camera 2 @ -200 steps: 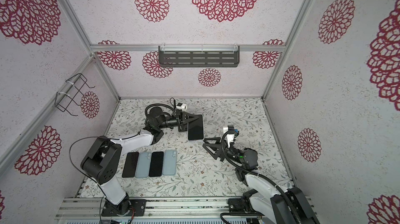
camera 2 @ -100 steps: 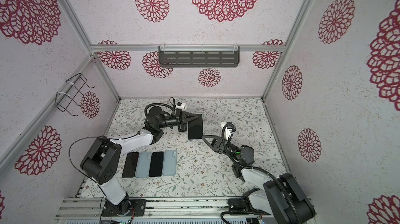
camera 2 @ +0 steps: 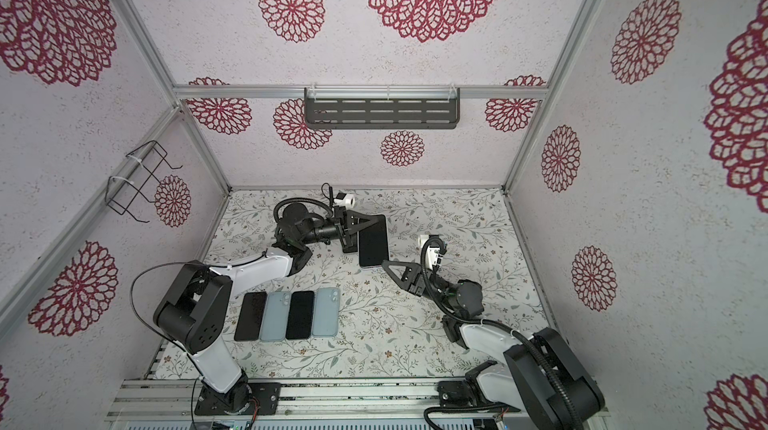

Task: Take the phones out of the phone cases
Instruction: 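Close right gripper on the pale case bottom edge near the pink port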

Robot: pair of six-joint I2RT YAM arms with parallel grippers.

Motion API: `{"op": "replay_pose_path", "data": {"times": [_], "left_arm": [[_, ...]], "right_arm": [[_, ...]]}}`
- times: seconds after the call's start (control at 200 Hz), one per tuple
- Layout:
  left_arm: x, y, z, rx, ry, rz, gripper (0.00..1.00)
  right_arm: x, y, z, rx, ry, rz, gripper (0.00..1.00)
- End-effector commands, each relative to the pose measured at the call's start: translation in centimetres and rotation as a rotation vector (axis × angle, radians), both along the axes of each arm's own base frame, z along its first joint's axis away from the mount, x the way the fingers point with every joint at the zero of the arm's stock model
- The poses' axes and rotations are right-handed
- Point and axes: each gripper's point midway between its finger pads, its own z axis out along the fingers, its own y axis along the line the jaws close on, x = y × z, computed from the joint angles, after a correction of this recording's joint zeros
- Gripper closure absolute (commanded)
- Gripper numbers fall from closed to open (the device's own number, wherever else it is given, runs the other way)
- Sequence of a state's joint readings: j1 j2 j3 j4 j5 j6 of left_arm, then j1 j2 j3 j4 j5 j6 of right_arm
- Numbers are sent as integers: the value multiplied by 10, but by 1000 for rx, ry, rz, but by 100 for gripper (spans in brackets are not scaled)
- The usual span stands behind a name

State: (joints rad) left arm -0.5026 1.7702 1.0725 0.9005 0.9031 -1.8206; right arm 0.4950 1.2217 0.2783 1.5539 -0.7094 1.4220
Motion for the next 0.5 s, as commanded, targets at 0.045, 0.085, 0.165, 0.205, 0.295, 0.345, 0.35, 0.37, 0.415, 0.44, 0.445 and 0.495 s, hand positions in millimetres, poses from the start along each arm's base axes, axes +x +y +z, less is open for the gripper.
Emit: {"op": "replay_pose_path", "data": {"times": [0.045,0.085,0.165,0.205,0.295,0.345,0.35,0.37,0.415,0.44,0.445,0.495], "left_arm": [[-13,7,42,-95,-44,-19,100],[-14,7,44,-100,-45,-22,100],[-15,8,43,-103,-42,-26,100],[-15,9,42,-109,-36,-29,100],[-14,10,39,-144,-16,-35,100],[-13,10,35,-162,-1,-37,100],[-13,10,34,-164,1,-36,100],[-13,10,32,-169,7,-37,100],[-11,9,27,-174,20,-40,100],[-11,8,25,-176,27,-42,100],[-11,8,24,-176,28,-41,100],[-10,6,22,-176,35,-47,100]], "right_arm": [[-16,-3,45,78,-240,-21,91],[-18,-1,49,77,-264,-16,91],[-20,1,54,76,-300,-8,91],[-21,2,57,76,-315,-7,91],[-22,2,61,77,-343,-8,91],[-22,2,65,80,-362,-13,91],[-22,3,66,80,-364,-13,91],[-21,3,67,81,-369,-14,90],[-21,4,72,85,-386,-12,90],[-22,5,74,86,-395,-8,89],[-22,5,74,86,-396,-6,89],[-22,7,79,89,-412,2,87]]}}
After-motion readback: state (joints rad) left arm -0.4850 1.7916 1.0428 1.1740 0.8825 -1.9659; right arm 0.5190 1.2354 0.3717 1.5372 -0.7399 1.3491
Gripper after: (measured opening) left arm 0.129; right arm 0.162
